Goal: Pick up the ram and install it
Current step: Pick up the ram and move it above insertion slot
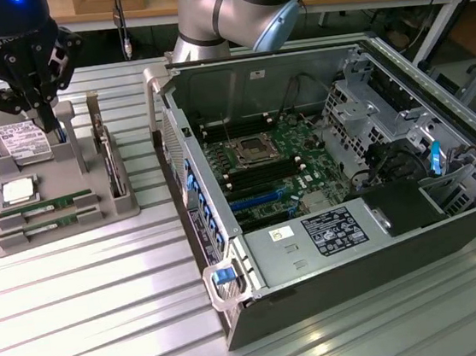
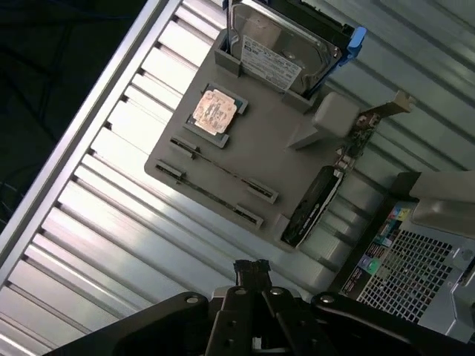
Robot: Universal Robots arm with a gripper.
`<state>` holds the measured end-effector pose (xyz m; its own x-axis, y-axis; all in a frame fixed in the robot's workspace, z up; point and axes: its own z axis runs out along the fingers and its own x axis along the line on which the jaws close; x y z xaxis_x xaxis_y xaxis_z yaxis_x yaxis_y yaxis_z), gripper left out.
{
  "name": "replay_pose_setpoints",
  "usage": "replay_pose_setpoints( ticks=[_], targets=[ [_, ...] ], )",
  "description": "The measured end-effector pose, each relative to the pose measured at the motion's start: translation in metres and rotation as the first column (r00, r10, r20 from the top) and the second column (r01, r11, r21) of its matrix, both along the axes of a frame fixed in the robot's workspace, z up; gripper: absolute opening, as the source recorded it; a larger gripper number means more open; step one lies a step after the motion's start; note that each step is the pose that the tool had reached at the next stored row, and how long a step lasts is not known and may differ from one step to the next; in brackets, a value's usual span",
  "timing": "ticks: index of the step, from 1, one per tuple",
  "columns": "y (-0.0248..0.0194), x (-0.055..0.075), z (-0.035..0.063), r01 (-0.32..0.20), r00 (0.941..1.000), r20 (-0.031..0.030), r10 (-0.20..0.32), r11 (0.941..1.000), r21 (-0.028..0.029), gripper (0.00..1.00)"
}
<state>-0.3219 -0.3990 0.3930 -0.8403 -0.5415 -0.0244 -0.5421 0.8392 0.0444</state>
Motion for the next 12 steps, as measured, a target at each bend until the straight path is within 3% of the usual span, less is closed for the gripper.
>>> replay_pose_setpoints(
  ticks=[9,12],
  targets=[
    [0.0,0.0,0.0,-0.08,0.9968,0.0,0.08,0.9968,0.0,0.11],
    [0.0,0.0,0.0,-0.12,0.9928,0.0,0.12,0.9928,0.0,0.11]
  ],
)
